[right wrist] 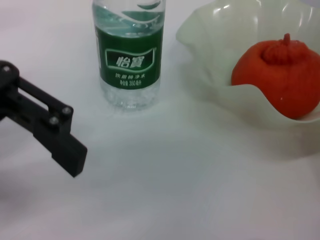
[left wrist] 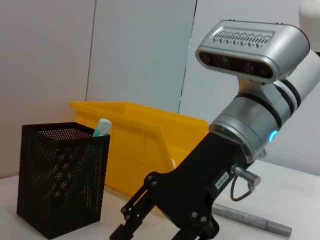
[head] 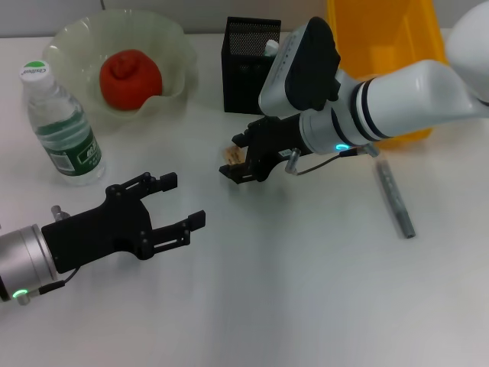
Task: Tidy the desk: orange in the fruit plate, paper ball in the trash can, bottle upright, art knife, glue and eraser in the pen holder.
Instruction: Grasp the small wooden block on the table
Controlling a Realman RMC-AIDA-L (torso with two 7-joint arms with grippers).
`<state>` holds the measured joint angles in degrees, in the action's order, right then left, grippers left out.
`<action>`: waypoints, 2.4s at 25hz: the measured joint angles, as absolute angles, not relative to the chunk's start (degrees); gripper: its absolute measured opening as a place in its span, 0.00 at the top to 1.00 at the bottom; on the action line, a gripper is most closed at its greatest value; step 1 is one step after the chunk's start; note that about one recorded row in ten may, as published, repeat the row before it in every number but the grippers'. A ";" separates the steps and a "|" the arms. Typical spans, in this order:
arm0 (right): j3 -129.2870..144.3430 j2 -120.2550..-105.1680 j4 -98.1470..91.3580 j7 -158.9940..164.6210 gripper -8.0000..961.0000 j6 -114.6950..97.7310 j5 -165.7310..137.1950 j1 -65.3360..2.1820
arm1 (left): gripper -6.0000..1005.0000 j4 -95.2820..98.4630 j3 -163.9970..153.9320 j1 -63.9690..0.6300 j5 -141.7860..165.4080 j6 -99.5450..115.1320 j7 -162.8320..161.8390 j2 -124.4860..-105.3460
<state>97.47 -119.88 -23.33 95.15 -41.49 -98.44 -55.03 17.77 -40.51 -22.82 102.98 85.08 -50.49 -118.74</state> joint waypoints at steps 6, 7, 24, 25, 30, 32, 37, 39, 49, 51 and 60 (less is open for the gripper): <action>98.17 -119.88 -23.00 95.10 0.37 -40.32 -98.23 -55.20 | 0.18 17.23 -40.51 -22.77 102.79 85.32 -50.37 -118.74; 98.18 -119.88 -23.00 95.09 0.39 -39.95 -98.22 -55.20 | 0.18 17.22 -40.51 -22.76 102.74 85.35 -50.36 -118.74; 100.73 -119.88 -22.25 91.79 0.41 -38.99 -94.29 -54.91 | 0.18 17.11 -40.52 -22.91 102.09 85.52 -50.36 -118.80; 101.27 -119.88 -21.91 90.98 0.42 -38.95 -93.06 -55.01 | 0.18 17.11 -40.52 -22.91 102.09 85.52 -50.36 -118.80; 101.96 -119.88 -21.37 89.64 0.42 -38.05 -91.30 -55.17 | 0.18 16.76 -40.52 -22.94 101.59 85.52 -50.35 -118.83; 101.96 -119.88 -21.31 89.65 0.42 -37.66 -91.31 -55.19 | 0.18 16.65 -40.52 -22.94 101.55 85.52 -50.31 -118.83; 101.96 -119.88 -20.96 89.70 0.45 -37.27 -91.21 -55.20 | 0.18 16.37 -40.52 -22.92 101.48 85.55 -49.92 -118.83; 101.96 -119.88 -20.96 89.76 0.47 -37.26 -91.21 -55.19 | 0.18 15.92 -40.52 -23.03 101.43 85.80 -49.92 -118.83; 101.95 -119.88 -21.28 89.85 0.54 -37.62 -90.70 -54.75 | 0.18 15.80 -40.52 -22.97 101.42 86.39 -49.83 -118.83; 101.95 -119.88 -21.32 89.84 0.55 -37.70 -89.39 -54.72 | 0.18 15.81 -40.52 -22.95 101.42 86.40 -49.83 -118.82; 101.95 -119.88 -21.00 89.99 0.56 -37.21 -88.17 -54.72 | 0.18 15.82 -40.52 -22.85 101.42 86.40 -49.78 -118.82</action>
